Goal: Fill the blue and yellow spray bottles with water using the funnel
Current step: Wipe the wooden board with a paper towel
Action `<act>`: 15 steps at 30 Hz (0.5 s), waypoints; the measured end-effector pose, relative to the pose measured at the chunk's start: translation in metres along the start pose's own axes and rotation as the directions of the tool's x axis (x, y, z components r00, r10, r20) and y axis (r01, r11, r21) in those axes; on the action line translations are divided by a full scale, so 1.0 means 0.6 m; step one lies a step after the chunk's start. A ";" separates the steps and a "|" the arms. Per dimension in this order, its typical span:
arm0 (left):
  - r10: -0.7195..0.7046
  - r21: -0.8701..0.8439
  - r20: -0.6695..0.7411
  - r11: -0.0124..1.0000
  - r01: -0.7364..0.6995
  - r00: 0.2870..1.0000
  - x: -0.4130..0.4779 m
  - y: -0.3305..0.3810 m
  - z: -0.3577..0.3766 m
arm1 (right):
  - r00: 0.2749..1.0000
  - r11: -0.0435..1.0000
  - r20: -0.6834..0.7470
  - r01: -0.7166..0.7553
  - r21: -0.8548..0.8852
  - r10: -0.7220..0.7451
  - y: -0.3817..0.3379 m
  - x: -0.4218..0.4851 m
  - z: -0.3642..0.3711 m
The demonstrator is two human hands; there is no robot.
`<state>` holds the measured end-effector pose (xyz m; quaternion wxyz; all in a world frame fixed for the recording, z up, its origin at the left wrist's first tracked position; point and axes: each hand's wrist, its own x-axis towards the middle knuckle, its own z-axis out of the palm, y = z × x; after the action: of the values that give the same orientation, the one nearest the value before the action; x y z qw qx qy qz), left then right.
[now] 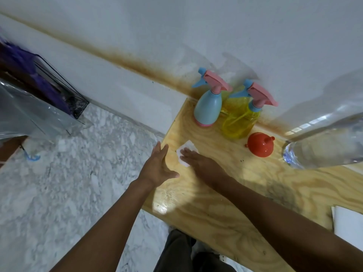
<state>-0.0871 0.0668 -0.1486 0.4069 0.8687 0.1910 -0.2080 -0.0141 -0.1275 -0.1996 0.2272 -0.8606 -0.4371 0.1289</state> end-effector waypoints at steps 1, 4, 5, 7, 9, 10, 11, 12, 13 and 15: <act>-0.003 -0.006 0.001 1.000 0.003 1.000 -0.001 0.000 0.000 | 1.000 1.000 -0.024 -0.008 0.009 0.008 0.004 -0.004 -0.010; -0.012 -0.017 0.000 1.000 0.012 1.000 0.000 0.000 0.001 | 0.975 0.979 -0.098 -0.198 0.049 0.201 0.017 0.005 -0.042; -0.014 -0.019 -0.002 1.000 0.014 1.000 0.000 0.000 0.001 | 0.948 0.955 -0.114 -0.292 0.060 0.297 0.023 0.018 -0.047; -0.018 -0.027 -0.001 0.999 0.017 1.000 0.000 0.001 0.001 | 0.902 0.912 -0.139 -0.399 0.094 0.409 0.023 0.052 -0.046; -0.016 -0.040 -0.004 0.999 0.016 1.000 -0.001 0.002 0.001 | 0.900 0.907 -0.128 -0.402 0.126 0.416 0.014 0.077 -0.034; -0.017 -0.046 -0.007 0.999 0.016 1.000 -0.001 0.002 0.001 | 0.914 0.917 -0.103 -0.382 0.116 0.393 0.007 0.083 -0.024; -0.018 -0.051 -0.009 0.999 0.017 1.000 0.000 0.002 0.002 | 0.934 0.934 -0.072 -0.343 0.097 0.350 -0.003 0.085 -0.014; -0.019 -0.053 -0.013 0.998 0.019 1.000 0.000 0.002 0.002 | 0.955 0.954 -0.061 -0.285 0.097 0.292 -0.012 0.083 -0.006; -0.020 -0.053 -0.017 0.998 0.020 1.000 0.000 0.002 0.002 | 0.970 0.969 -0.073 -0.221 0.113 0.230 -0.022 0.078 0.001; -0.020 -0.036 -0.020 0.999 0.020 1.000 0.001 0.002 0.002 | 0.992 0.992 -0.085 -0.088 0.093 0.096 -0.037 0.061 0.014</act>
<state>-0.0863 0.0649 -0.1489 0.4181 0.8615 0.2076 -0.1998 -0.0117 -0.0841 -0.1962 0.2785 -0.8737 -0.3802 0.1203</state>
